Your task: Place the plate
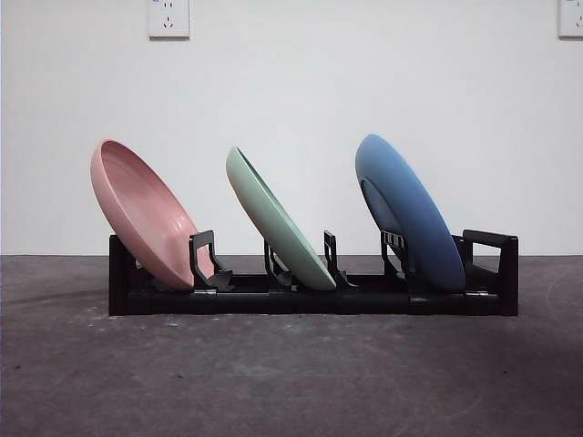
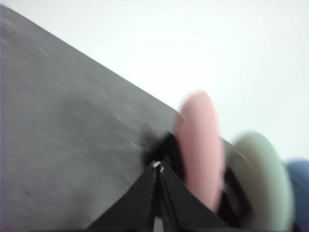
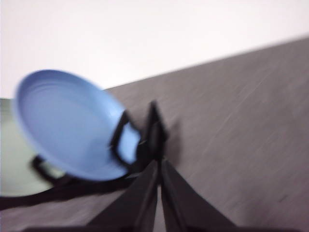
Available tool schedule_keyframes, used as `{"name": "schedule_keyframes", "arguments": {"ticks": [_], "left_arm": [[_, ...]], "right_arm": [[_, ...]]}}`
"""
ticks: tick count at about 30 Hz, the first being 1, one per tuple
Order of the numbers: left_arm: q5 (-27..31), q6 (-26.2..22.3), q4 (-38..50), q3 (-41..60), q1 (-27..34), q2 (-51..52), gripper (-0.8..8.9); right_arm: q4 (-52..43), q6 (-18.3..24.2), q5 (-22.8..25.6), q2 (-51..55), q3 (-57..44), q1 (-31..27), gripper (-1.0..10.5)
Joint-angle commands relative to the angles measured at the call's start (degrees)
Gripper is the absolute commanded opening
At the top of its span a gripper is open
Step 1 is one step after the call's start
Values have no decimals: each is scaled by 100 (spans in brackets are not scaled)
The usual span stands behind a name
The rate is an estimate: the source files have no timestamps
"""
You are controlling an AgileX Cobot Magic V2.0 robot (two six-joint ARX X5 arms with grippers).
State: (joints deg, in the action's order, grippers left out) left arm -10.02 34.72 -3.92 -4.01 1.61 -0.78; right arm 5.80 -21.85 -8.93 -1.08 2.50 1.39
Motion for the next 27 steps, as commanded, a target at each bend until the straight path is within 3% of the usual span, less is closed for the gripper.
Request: {"name": "schedule_keyframes", "arguments": {"ticks": [1, 6, 13, 17, 20, 27], "left_arm": [[-417, 87, -634, -693, -9, -157, 11], [-691, -557, -1858, -1899, -9, -702, 11], [-1106, -1537, -3296, -3429, -13, -1711, 11], [-1252, -1969, -4072, -4170, -13, -2288, 11], [-1255, -2308, -4673, -4623, -17, -2677, 11], [-1255, -2830, -5812, -5497, -111, -3460, 11]], "right_arm": [[422, -793, -417, -219, 507, -2, 13], [1716, -525, -743, -870, 1720, -2, 13], [3246, 640, -984, -2122, 3425, -2, 13], [3952, 1067, -1147, -2872, 4315, 2, 13], [4345, 1257, -1401, -3375, 4859, 20, 13], [5206, 1486, -1401, -4395, 5807, 328, 13]]}}
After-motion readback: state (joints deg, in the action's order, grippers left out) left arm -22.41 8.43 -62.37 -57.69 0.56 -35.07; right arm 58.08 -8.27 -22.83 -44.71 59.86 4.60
